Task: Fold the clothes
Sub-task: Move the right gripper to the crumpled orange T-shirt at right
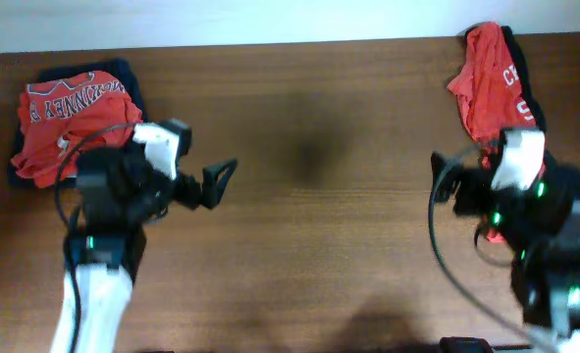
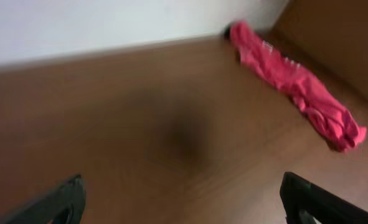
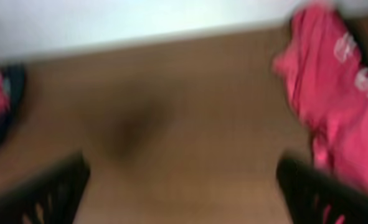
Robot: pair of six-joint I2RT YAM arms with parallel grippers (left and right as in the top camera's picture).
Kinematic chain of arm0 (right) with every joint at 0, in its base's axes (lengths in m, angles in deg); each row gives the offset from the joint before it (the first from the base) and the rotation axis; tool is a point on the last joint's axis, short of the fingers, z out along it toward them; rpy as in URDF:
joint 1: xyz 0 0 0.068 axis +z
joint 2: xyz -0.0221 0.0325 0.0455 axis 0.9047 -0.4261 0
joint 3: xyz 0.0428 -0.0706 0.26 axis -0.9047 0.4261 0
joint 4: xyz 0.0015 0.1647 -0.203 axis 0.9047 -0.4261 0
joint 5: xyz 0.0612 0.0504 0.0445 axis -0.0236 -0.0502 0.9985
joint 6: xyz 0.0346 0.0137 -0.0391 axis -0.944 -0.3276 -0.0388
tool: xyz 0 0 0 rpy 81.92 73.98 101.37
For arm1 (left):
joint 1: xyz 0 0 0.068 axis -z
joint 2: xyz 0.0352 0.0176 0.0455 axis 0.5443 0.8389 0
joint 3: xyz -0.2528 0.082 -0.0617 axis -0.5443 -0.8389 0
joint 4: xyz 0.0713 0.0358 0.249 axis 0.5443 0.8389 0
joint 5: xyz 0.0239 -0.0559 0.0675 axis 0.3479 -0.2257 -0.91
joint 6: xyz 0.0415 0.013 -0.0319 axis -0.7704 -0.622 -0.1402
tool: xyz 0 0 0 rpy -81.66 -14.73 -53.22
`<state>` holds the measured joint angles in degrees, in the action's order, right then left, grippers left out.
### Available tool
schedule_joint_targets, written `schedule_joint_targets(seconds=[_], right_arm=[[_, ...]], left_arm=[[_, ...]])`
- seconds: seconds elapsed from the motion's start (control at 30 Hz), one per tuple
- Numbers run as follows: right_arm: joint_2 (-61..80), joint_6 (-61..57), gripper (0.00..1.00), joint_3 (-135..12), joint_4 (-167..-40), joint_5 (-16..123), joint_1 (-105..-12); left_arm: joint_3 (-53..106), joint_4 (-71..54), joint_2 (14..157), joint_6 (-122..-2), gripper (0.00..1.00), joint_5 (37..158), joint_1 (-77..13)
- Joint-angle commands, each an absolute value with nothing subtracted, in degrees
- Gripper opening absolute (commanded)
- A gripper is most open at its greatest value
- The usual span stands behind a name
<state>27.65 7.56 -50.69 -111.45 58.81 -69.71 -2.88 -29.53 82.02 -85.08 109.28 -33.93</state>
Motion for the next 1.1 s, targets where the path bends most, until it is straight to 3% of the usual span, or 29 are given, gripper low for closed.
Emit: schedule_joint_targets(seconds=[0.0, 0.33, 0.77, 0.93, 1.07], right_arm=[[18.36, 7.34, 0.98, -60.46, -115.82, 59.16, -69.34], [1.94, 11.53, 0.98, -70.69, -118.77, 61.39, -69.36], [-12.52, 13.00, 0.98, -76.20, -110.25, 41.76, -70.54], [-19.98, 12.98, 0.87, -76.20, -106.97, 41.44, -74.76], [-25.07, 12.98, 0.86, -76.20, -104.02, 41.48, -78.82]], left_arm=[[5.56, -23.73, 90.83, -85.13, 0.99, 111.45, -33.95], [9.88, -19.45, 102.06, -85.11, 0.99, 113.13, -33.73], [9.91, -20.43, 102.54, -83.31, 1.00, 112.15, -30.54], [9.88, -19.91, 102.61, -82.88, 1.00, 103.58, -26.39], [9.27, -19.21, 102.65, -82.44, 0.99, 93.46, -22.87]])
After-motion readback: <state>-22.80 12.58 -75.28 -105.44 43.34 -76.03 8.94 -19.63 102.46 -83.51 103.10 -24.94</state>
